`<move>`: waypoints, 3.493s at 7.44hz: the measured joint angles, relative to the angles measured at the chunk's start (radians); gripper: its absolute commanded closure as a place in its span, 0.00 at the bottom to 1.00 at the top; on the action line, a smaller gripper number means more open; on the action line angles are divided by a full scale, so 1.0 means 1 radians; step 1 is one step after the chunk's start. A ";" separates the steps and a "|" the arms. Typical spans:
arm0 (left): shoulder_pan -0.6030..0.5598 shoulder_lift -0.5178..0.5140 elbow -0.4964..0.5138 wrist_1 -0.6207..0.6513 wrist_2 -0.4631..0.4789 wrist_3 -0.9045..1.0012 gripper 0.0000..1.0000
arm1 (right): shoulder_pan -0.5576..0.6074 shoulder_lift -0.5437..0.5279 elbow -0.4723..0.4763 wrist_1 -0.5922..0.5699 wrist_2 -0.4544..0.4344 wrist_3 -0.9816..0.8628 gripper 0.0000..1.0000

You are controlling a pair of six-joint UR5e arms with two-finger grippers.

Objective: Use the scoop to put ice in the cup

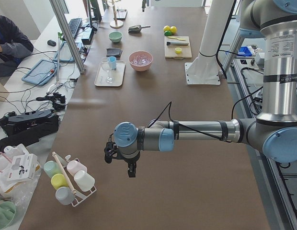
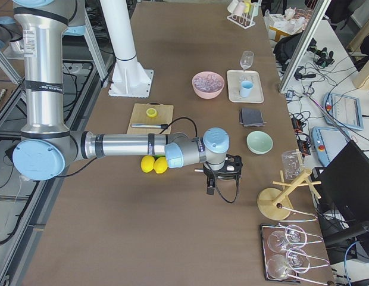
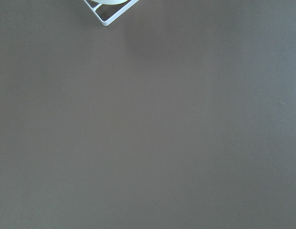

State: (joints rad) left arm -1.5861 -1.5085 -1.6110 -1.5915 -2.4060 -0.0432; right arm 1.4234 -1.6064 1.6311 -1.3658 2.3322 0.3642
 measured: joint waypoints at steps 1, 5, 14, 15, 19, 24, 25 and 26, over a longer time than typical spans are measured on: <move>-0.002 0.002 0.001 0.000 0.001 -0.001 0.01 | 0.000 0.000 0.000 0.000 0.002 -0.003 0.00; 0.005 -0.008 -0.006 -0.006 0.003 -0.001 0.01 | -0.028 -0.010 0.048 0.004 0.012 0.048 0.00; 0.071 -0.009 -0.008 -0.027 0.003 0.004 0.01 | -0.248 -0.012 -0.022 0.114 -0.062 0.049 0.01; 0.086 -0.008 -0.007 -0.032 0.003 0.003 0.01 | -0.258 0.010 -0.036 0.113 -0.072 0.046 0.01; 0.133 -0.009 -0.006 -0.034 0.005 0.000 0.01 | -0.293 0.044 -0.106 0.114 -0.068 0.044 0.01; 0.172 -0.027 -0.015 -0.034 0.003 -0.002 0.01 | -0.323 0.068 -0.114 0.107 -0.066 0.052 1.00; 0.212 -0.049 -0.028 -0.034 0.001 -0.003 0.01 | -0.323 0.066 -0.114 0.107 -0.065 0.052 1.00; 0.258 -0.064 -0.055 -0.033 0.001 -0.003 0.01 | -0.323 0.062 -0.114 0.107 -0.063 0.053 1.00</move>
State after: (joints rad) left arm -1.3283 -1.5722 -1.6660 -1.6249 -2.4046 -0.0466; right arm 1.0999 -1.5445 1.5173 -1.2593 2.2691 0.4170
